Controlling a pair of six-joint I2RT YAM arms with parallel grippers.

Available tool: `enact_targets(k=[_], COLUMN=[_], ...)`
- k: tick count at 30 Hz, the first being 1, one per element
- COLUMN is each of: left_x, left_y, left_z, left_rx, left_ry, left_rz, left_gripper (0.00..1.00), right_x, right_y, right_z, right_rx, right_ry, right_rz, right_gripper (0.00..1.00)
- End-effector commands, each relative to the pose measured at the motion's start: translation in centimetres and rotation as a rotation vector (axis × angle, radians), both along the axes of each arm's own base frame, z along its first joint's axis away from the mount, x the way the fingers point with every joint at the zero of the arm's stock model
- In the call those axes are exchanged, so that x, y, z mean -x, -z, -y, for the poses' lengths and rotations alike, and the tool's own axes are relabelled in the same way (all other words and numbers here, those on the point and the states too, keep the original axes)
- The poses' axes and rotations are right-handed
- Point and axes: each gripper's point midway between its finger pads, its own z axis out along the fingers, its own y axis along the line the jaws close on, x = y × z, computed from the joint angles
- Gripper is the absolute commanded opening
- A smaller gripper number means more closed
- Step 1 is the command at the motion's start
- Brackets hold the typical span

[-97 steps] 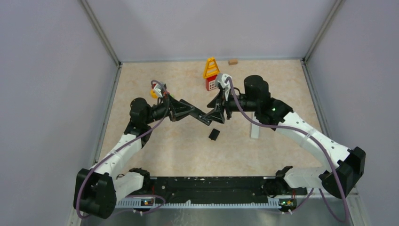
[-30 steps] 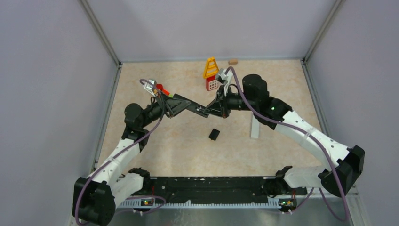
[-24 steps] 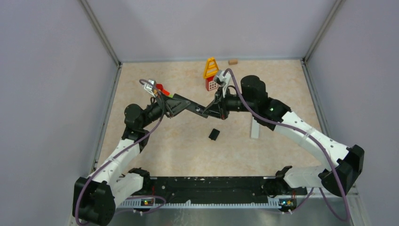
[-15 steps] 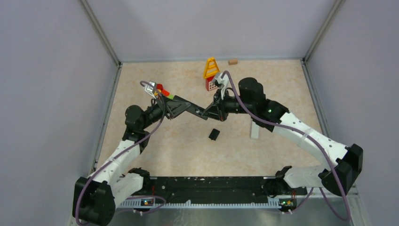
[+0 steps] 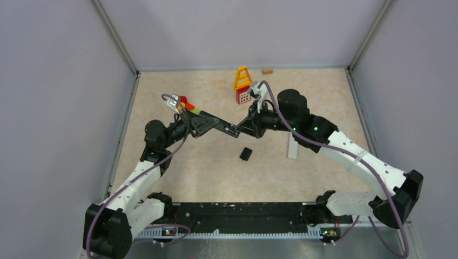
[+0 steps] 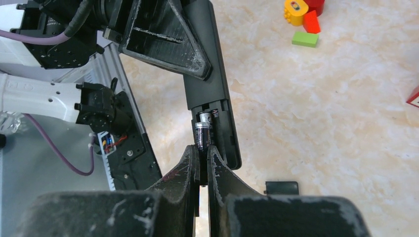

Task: Load the batteries into the remote control

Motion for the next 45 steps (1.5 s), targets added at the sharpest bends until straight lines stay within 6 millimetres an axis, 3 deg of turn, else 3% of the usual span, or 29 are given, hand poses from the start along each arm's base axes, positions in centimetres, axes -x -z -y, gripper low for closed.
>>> enact_targets(k=[1,7,21,45], left_x=[0.0,-0.2,-0.3,-0.3], left_y=[-0.8,-0.7,-0.2,-0.7], left_z=[-0.1,0.1,0.3,0.4], left_rx=[0.005,0.011,0.015,0.036], left_ry=[-0.005,0.007,0.025,0.038], left_rz=[0.031,0.001,-0.055,-0.046], left_gripper=[0.00,0.00,0.00,0.00], right_x=[-0.3,-0.4,-1.0,-1.2], right_y=[-3.1,-1.5,-1.0,0.6], right_z=[1.1,1.4,-0.5,-1.0], right_rx=[-0.006,0.074,0.152,0.221], right_ry=[0.051,0.026,-0.002,-0.018], right_rz=[0.089,0.105,0.177,0.138], right_gripper=[0.00,0.00,0.00,0.09])
